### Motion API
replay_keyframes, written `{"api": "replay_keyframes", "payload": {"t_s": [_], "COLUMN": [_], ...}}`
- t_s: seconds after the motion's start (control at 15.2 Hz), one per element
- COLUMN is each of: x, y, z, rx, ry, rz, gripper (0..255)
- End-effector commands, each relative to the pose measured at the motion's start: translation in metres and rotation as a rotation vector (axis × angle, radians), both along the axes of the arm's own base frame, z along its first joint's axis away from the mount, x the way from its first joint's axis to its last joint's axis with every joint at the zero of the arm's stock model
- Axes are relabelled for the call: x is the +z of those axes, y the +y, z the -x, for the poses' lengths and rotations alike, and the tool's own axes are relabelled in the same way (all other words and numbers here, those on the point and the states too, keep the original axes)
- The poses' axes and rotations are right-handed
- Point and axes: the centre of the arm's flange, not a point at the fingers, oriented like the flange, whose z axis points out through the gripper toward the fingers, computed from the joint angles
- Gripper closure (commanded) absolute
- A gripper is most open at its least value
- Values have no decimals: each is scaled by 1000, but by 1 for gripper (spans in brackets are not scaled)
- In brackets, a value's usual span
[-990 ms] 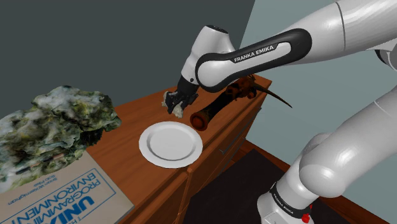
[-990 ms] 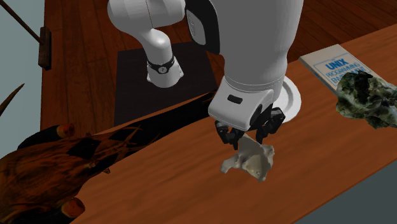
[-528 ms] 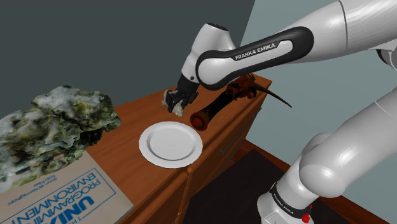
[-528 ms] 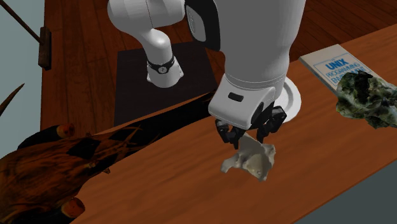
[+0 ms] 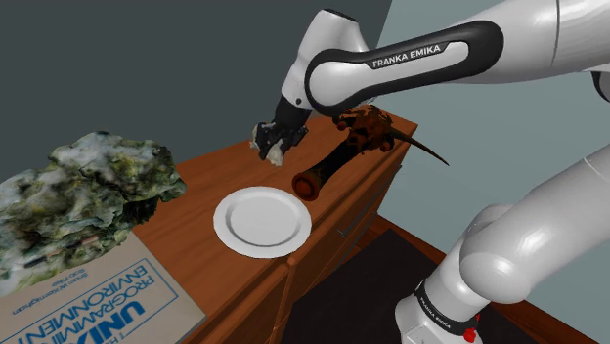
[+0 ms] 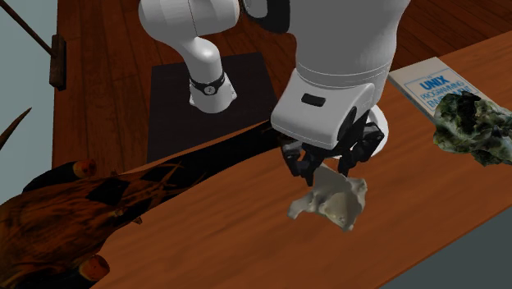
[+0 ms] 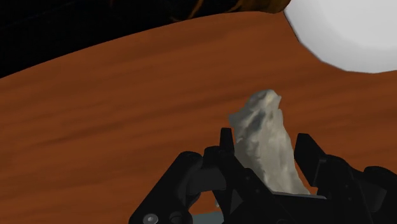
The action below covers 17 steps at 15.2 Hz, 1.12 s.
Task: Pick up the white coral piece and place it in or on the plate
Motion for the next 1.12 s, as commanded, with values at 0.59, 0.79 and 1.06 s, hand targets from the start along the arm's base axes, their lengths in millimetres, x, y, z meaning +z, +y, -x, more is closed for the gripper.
{"api": "replay_keyframes", "payload": {"t_s": [0.59, 0.79, 1.06], "x": [40, 42, 45], "y": [24, 47, 79], "z": [33, 65, 107], "rx": [0, 0, 0], "ry": [0, 0, 0], "rz": [0, 0, 0], "gripper": [255, 255, 255]}}
